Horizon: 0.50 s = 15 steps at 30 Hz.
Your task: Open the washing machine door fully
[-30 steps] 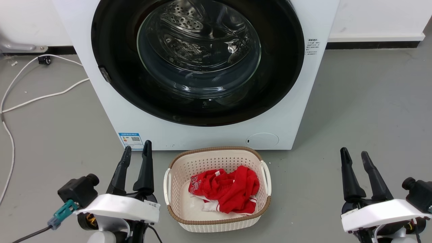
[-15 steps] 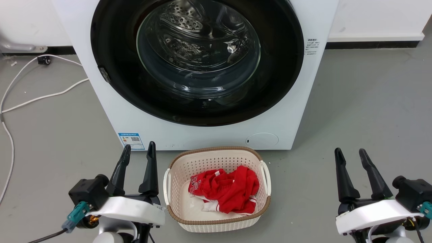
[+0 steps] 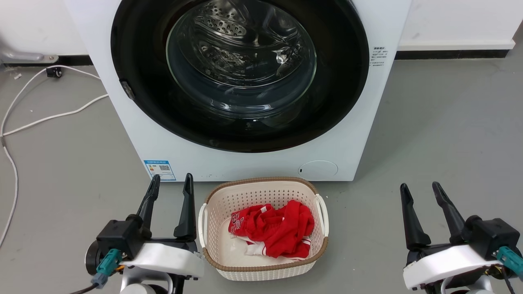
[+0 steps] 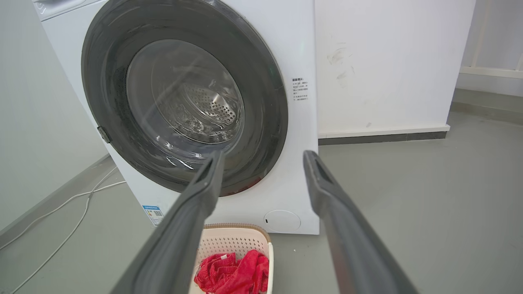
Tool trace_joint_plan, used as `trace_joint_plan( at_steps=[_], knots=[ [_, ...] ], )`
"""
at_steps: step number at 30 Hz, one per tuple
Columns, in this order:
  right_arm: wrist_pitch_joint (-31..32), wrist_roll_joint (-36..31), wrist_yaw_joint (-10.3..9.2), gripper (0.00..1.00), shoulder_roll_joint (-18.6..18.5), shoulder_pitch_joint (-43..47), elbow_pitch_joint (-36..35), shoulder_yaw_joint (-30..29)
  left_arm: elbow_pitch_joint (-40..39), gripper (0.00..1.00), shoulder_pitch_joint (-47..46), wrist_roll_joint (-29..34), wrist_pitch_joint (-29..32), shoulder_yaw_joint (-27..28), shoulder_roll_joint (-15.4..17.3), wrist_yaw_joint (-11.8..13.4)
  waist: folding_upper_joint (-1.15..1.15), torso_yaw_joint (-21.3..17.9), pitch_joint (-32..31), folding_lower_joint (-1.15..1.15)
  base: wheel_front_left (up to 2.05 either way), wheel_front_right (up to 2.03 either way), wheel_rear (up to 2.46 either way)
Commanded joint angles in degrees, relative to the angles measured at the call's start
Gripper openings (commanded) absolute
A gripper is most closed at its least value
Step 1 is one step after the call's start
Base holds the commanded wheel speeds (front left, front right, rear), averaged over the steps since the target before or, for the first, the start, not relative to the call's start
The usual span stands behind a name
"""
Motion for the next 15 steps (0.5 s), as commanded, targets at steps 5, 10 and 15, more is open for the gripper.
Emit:
trace_joint_plan(
  at_steps=[5,10,15],
  knots=[
    [0.0,-3.3,-0.02,1.00,0.0,0.3,-0.9,0.2,-0.7,1.00,0.5,3.5,-1.1,-0.5,0.3,0.8,0.00,0.0,0.0,0.00,0.00,0.00,0.00],
    [-0.1,-5.5,-0.02,1.00,0.0,0.6,-1.1,0.4,-0.9,1.00,0.8,5.7,-1.6,-0.7,0.3,1.1,0.00,0.0,0.0,0.00,0.00,0.00,0.00],
    [-0.2,-7.3,-0.02,1.00,0.0,0.9,-1.2,0.6,-0.6,1.00,1.0,7.6,-2.2,-0.8,0.2,1.3,0.00,0.0,-0.1,0.00,0.00,0.00,0.00]
  ],
)
